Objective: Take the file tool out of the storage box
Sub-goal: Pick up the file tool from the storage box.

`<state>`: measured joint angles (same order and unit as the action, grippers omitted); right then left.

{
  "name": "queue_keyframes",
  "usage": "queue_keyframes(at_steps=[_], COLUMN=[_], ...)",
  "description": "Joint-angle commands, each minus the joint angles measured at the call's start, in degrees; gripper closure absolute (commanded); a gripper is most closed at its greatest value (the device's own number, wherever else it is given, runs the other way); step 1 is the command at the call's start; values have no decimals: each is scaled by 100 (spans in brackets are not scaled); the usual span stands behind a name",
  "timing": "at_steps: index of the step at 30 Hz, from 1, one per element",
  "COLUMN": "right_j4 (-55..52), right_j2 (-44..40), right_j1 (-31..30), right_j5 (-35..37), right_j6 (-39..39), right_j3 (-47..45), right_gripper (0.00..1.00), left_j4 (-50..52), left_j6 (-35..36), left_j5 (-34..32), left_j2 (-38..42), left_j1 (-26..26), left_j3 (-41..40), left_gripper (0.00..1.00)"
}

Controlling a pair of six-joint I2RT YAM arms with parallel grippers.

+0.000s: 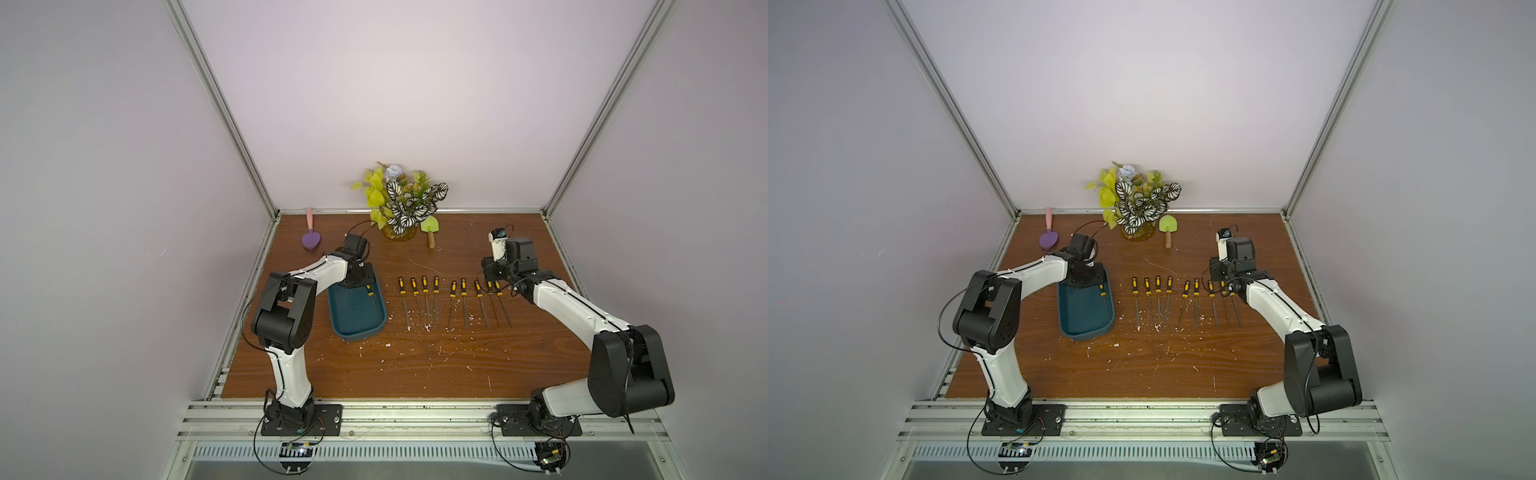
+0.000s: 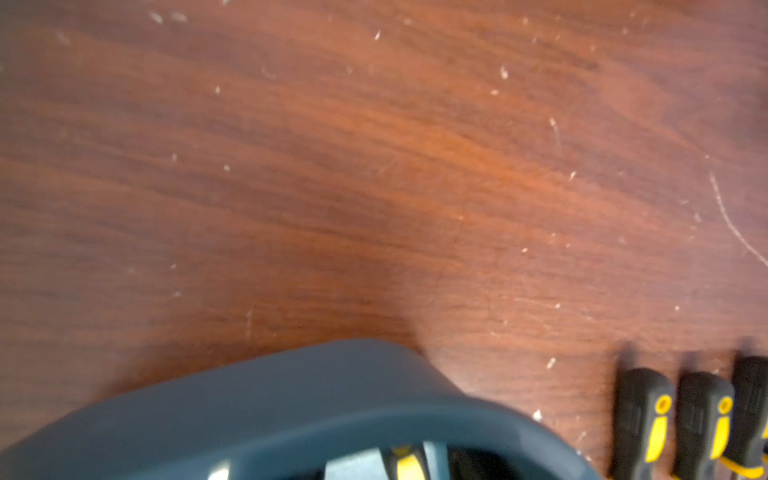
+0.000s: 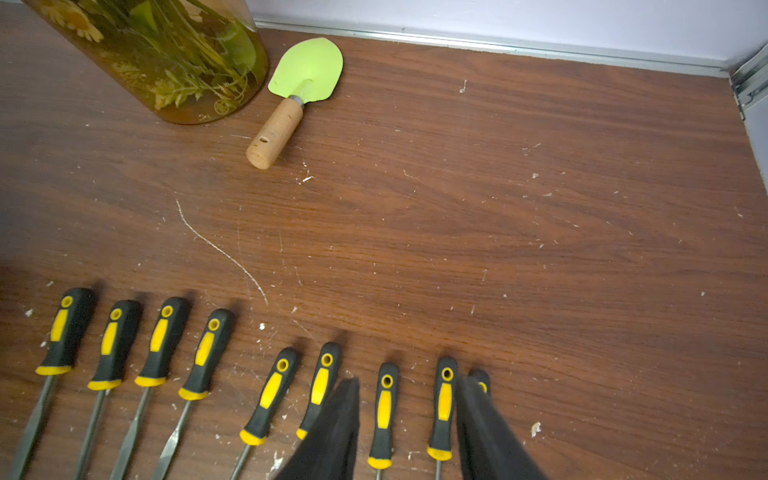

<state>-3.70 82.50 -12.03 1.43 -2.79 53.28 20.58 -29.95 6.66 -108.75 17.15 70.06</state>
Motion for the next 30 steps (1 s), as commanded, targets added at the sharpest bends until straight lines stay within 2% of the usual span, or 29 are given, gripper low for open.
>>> queue_keyframes(at_steps=[1, 4, 13, 21, 27, 28, 30], right_j4=[19, 97, 65, -4, 93, 179, 588], right_j2=[-116, -138, -141, -177, -207, -216, -241], right_j1=[12, 16, 17, 17, -14, -18, -46], right_j5=[-160, -258, -494, -599, -988, -1186, -2027], right_j6=[-111, -186, -435, -547, -680, -725, -796], right_j3=[7, -63, 22, 65, 190, 199, 154], right_gripper=[57, 57, 57, 57, 57, 57, 56], left_j4=[153, 157, 473, 473, 473, 466, 354], left_j6=[60, 74, 348, 392, 606, 657, 914], left_j5=[-2, 14, -11, -24, -34, -13, 292], left_j2=[-172, -207, -253, -193, 262, 379, 712], left_j1=[76, 71, 72, 73, 70, 65, 48], left_j3=[35, 23, 104, 34, 175, 227, 350], left_gripper=[53, 60, 69, 100, 100, 100, 100])
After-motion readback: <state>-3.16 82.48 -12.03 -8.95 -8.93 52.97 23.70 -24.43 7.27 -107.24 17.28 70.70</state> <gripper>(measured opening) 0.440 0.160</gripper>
